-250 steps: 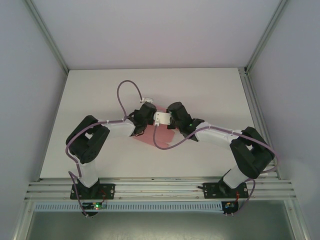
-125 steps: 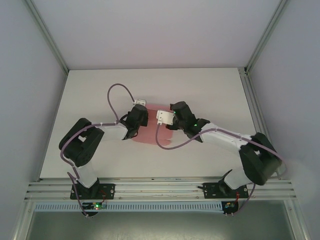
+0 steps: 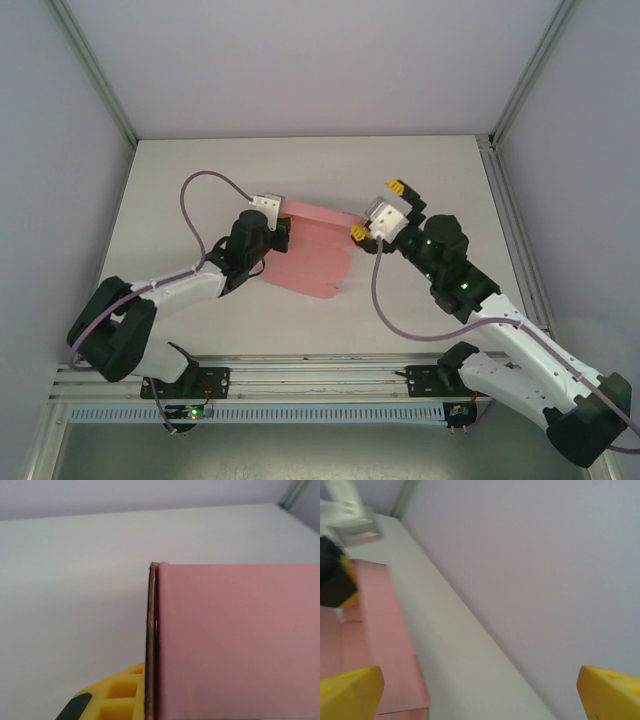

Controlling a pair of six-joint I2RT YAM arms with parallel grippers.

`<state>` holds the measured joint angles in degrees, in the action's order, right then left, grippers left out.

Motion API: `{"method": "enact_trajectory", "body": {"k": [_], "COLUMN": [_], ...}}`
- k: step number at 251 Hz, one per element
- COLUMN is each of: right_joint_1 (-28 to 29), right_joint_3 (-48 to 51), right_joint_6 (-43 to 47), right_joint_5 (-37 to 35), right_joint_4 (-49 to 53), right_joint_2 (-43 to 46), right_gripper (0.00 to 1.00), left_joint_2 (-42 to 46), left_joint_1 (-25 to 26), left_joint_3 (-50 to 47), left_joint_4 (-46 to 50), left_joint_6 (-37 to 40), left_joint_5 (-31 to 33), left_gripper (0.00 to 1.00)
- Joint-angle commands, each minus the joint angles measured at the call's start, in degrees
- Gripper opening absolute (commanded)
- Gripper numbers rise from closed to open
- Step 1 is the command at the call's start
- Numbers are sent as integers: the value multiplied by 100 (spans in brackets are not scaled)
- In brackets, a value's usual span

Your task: Assemble paper box

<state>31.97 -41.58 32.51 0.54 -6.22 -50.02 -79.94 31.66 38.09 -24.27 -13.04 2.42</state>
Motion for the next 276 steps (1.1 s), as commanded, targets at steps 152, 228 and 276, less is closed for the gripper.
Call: {"method": "enact_trajectory", "body": {"k": [152, 228, 276], "right_joint_1": [174, 384, 388], "right_joint_3": [-911, -943, -1160], "right_joint_6": [-1210, -790, -817], "right_joint_5": [333, 132, -99], "right_joint_4": [1758, 2213, 2370], "right_joint_2": [-779, -757, -839], "right_gripper": [98, 98, 98], "left_joint_2": [771, 499, 400], "left_joint_1": [-63, -75, -74], "left_joint_3": [-337, -69, -80], "left_joint_4": [-299, -14, 29], "left_joint_6": [87, 74, 264], "left_joint_5": [-789, -619, -762], "left_gripper": [0, 0, 0]}}
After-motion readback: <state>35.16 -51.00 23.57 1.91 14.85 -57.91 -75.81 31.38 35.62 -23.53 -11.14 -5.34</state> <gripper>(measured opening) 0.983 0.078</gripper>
